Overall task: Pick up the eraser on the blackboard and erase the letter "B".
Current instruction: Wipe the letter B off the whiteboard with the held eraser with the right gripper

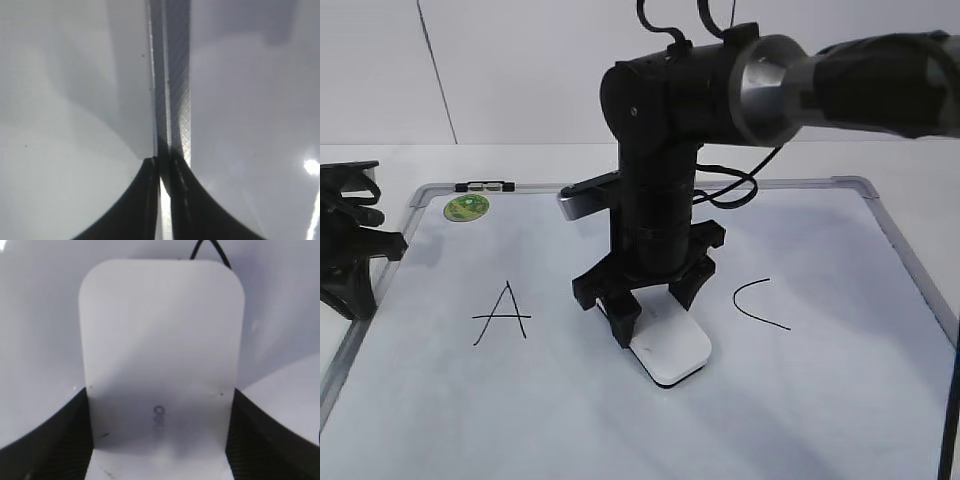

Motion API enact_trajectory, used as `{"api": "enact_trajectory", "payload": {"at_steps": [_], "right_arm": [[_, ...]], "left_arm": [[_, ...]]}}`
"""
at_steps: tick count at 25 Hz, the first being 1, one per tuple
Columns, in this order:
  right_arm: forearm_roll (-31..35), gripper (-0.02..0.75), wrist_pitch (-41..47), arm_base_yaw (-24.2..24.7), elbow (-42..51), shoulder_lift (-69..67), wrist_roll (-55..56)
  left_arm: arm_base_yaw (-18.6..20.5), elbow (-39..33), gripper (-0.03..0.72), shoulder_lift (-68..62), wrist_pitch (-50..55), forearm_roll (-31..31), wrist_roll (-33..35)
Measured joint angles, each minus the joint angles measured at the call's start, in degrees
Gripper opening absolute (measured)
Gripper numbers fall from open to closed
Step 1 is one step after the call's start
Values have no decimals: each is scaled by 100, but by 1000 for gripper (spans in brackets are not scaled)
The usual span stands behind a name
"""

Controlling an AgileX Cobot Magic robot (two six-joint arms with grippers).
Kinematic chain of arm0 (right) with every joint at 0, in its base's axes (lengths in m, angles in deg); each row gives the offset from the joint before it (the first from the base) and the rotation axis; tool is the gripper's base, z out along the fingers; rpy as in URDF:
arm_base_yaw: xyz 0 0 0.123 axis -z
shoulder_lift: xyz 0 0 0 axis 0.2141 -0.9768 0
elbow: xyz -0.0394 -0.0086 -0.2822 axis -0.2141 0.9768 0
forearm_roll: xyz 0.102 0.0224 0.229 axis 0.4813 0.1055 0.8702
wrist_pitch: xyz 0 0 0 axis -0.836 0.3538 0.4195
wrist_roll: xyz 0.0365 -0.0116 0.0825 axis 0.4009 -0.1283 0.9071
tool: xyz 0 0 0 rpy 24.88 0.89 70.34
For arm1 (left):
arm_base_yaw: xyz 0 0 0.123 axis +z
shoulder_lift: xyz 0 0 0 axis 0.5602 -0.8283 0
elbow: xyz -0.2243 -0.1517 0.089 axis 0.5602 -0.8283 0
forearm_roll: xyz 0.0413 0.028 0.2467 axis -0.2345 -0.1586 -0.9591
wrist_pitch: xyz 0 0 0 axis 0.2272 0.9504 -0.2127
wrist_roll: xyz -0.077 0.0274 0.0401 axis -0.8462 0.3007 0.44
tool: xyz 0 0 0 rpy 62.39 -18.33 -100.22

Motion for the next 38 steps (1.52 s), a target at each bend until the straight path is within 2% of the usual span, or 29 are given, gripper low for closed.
{"api": "enact_trajectory", "payload": {"at_steps": [20, 28, 38], "right_arm": [[2, 524, 144, 0, -131, -104, 0], [-41, 524, 582, -3, -726, -424, 44], [-10, 523, 524, 140, -1057, -582, 86]], "left_arm": [[0, 0, 31, 0, 10, 0, 0], [0, 0, 32, 0, 10, -21, 0], [0, 0, 32, 0, 20, -21, 0]]}}
